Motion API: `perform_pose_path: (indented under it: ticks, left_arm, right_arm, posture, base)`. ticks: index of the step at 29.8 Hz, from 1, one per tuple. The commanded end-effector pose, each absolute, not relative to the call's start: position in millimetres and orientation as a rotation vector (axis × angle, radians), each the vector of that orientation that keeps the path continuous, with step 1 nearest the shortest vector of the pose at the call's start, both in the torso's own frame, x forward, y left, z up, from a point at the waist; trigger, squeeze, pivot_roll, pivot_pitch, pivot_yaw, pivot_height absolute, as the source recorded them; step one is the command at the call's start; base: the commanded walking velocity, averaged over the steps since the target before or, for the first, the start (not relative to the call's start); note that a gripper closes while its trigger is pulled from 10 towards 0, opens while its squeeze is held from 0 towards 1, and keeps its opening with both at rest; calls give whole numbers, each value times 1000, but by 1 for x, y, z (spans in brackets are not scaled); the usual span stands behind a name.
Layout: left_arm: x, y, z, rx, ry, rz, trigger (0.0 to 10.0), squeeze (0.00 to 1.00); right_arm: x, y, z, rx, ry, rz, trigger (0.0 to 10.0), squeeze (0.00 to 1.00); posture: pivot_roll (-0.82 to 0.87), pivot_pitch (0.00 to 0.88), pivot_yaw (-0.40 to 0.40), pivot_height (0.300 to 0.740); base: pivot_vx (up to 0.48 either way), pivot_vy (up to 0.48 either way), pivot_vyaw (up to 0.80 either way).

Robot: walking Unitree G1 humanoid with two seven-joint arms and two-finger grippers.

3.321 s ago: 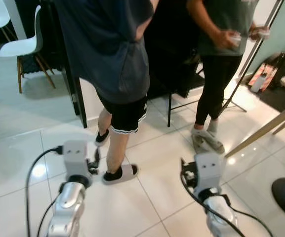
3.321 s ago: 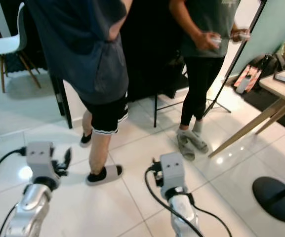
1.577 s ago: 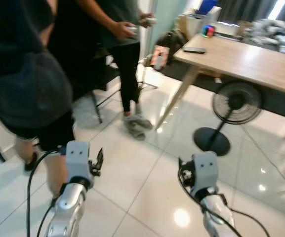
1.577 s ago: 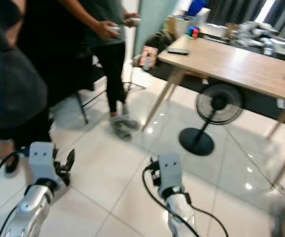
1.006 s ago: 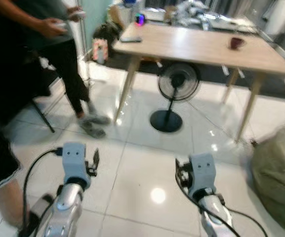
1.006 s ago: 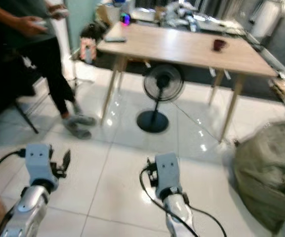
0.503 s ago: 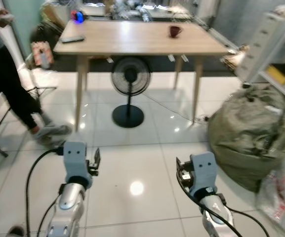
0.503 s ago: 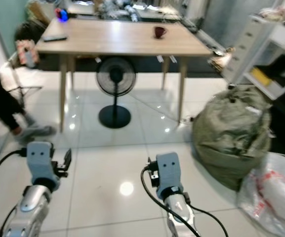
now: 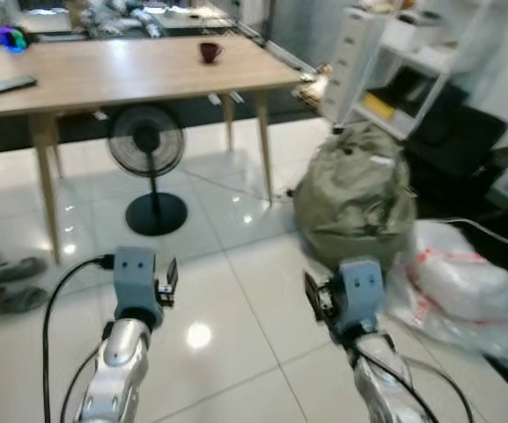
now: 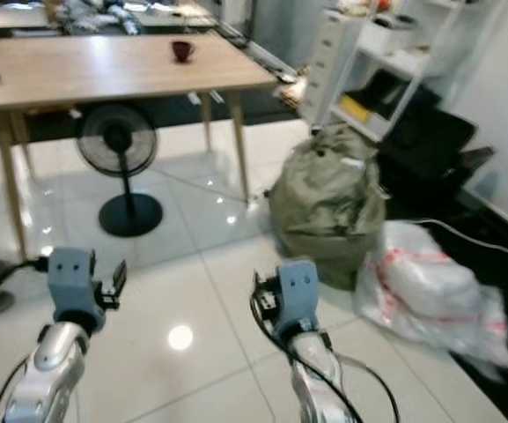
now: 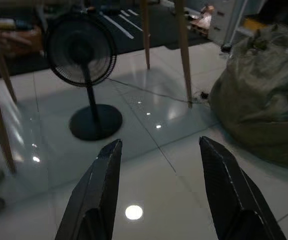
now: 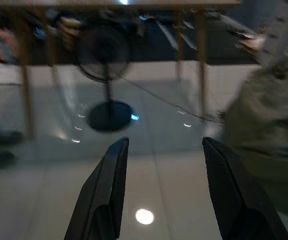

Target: Setting the table

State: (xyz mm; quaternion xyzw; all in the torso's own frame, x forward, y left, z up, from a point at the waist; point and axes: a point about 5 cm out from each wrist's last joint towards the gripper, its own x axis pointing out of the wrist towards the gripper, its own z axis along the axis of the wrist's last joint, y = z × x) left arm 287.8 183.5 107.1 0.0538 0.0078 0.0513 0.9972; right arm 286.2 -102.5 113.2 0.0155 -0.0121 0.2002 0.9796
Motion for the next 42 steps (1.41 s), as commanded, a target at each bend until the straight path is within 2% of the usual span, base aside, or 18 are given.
perform_pose_path:
  ticks: [1, 8, 16, 19, 22, 28, 42]
  left_arm:
    - [281, 197, 102, 151, 54, 168, 10000, 0]
    - [251, 219, 99, 220, 115, 261, 10000, 0]
    - [248, 226, 97, 192, 133, 350, 10000, 0]
    - [262, 220, 100, 204, 125, 314, 10000, 0]
    - [269, 211, 101, 203, 139, 235, 10000, 0]
    - [276, 202, 102, 187, 145, 137, 10000, 0]
    - [281, 201, 113, 152, 107, 139, 10000, 0]
  right_arm:
    - [286, -93, 112, 53, 8, 477, 10000, 0]
    - [282, -63, 102, 119, 83, 684, 10000, 0]
    - [286, -55, 104, 134, 91, 704, 10000, 0]
    - [300, -69, 110, 63, 51, 518, 10000, 0]
    - [307, -86, 113, 70, 29, 360, 10000, 0]
    - [309, -103, 112, 99, 48, 177, 10000, 0]
    - [306, -96, 116, 125, 3, 188, 10000, 0]
  posture:
    - [-27, 0, 3, 740]
    - [82, 0, -29, 740]
    - [99, 0, -44, 740]
    - [81, 0, -26, 740]
    - [64, 0, 1, 740]
    - [85, 0, 46, 740]
    - [112, 6, 33, 740]
  base:
    - [0, 0, 0]
    - [0, 0, 0]
    - [0, 0, 0]
    - [0, 0, 0]
    - [0, 0, 0]
    - [0, 0, 0]
    - [0, 0, 0]
